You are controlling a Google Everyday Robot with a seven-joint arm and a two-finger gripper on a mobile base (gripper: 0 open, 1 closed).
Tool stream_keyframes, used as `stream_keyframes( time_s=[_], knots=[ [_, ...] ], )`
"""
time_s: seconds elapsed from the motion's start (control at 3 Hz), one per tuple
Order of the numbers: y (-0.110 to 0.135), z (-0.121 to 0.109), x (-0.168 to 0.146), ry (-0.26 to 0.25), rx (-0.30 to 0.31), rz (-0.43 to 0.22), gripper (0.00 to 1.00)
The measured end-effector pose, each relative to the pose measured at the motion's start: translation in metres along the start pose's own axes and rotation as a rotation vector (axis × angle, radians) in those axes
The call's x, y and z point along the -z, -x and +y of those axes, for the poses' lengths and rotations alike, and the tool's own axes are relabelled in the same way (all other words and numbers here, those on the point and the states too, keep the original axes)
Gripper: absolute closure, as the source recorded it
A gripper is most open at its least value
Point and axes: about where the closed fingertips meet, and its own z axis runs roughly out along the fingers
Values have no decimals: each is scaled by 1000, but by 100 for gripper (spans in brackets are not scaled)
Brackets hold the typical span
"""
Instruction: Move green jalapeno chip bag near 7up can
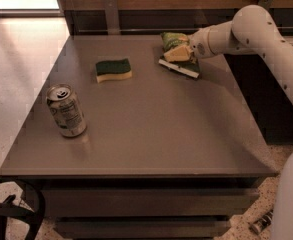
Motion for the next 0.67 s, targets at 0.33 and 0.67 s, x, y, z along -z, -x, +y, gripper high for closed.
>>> stream_keyframes(
  time_s=[0.33, 0.67],
  knots=[
    [1, 0, -1, 5, 0, -2, 100],
    [1, 0, -1, 5, 0, -2, 100]
  ],
)
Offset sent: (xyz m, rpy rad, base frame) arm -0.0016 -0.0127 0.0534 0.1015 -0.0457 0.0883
